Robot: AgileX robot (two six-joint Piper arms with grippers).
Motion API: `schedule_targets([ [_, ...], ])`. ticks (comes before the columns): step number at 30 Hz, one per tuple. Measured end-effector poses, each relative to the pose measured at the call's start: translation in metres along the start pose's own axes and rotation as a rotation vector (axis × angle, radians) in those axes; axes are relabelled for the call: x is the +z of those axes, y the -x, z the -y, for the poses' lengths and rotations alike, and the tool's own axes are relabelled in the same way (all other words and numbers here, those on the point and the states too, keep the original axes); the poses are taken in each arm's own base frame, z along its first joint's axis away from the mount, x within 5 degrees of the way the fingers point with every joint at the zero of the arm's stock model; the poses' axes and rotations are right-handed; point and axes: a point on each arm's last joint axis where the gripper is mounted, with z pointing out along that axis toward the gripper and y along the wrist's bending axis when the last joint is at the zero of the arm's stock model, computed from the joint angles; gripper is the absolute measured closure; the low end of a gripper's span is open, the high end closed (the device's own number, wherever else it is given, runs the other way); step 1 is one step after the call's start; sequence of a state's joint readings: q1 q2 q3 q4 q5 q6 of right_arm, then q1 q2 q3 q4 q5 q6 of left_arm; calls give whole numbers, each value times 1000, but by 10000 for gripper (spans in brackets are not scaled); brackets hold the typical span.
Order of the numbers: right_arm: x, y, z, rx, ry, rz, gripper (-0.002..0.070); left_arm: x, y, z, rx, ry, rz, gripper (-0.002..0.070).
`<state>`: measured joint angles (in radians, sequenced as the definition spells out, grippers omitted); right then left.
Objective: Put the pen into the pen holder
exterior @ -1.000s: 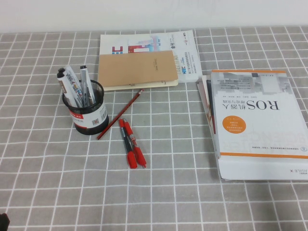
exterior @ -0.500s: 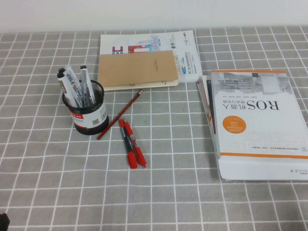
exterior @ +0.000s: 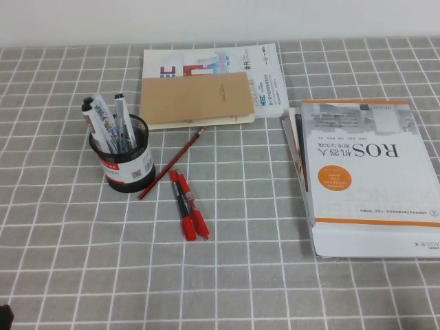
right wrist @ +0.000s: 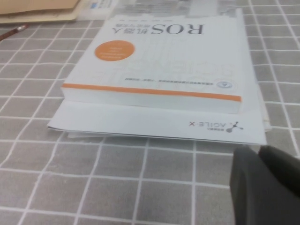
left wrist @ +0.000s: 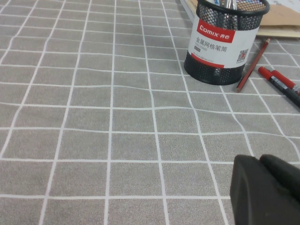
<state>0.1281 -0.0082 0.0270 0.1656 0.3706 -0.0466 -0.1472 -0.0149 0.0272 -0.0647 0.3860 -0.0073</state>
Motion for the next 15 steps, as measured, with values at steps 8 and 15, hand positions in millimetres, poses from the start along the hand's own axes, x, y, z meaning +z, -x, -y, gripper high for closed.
schedule_targets([
  [8, 0, 0, 0, 28, 8, -3, 689, 0, 0, 0, 0, 0, 0, 680],
  [15, 0, 0, 0, 67, 5, -5, 689, 0, 0, 0, 0, 0, 0, 680],
])
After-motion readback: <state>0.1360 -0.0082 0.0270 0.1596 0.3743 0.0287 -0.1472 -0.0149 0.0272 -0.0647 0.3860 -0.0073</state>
